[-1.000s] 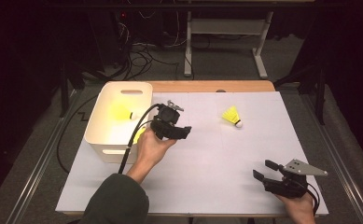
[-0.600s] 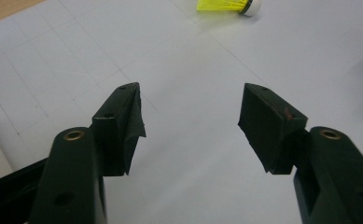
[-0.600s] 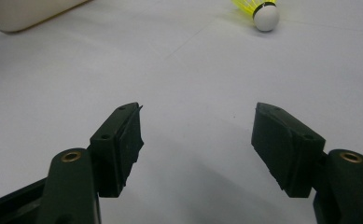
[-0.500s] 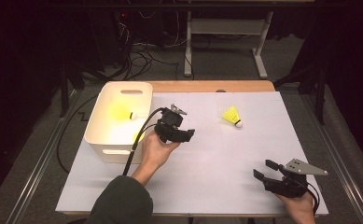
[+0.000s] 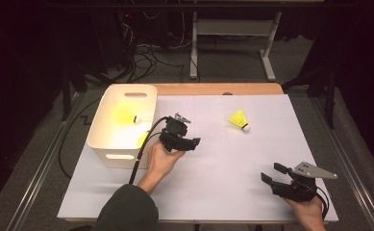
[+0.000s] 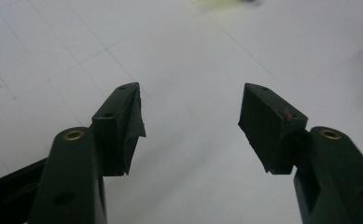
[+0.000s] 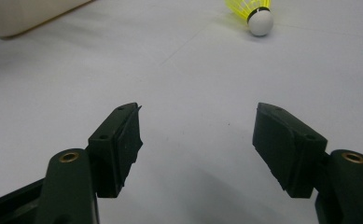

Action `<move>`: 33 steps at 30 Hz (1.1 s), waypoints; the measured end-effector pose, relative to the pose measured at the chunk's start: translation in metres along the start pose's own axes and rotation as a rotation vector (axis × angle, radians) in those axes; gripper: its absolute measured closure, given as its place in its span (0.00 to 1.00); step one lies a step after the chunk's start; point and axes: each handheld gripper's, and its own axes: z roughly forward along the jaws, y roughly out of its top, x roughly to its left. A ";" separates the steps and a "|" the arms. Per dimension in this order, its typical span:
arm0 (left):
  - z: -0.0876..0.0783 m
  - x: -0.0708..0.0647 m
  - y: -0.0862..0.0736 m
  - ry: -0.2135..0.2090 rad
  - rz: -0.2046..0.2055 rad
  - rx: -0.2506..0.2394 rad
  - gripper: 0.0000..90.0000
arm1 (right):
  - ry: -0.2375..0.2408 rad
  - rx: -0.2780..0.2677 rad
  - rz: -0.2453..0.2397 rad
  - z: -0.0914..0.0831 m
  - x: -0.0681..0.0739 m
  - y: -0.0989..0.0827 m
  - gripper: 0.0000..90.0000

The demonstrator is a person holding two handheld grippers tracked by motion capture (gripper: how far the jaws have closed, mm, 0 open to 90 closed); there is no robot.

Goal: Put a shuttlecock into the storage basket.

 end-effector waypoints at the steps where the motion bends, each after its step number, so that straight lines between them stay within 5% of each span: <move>1: 0.000 0.001 -0.001 0.000 -0.001 -0.001 0.45 | -0.002 0.001 0.001 0.000 0.000 0.001 0.37; 12: 0.010 0.007 -0.014 -0.001 -0.035 0.009 0.44 | -0.007 0.006 -0.004 0.019 -0.001 0.018 0.37; 33: 0.017 0.008 -0.021 -0.014 -0.025 0.014 0.42 | -0.058 0.041 0.013 0.062 -0.018 0.044 0.38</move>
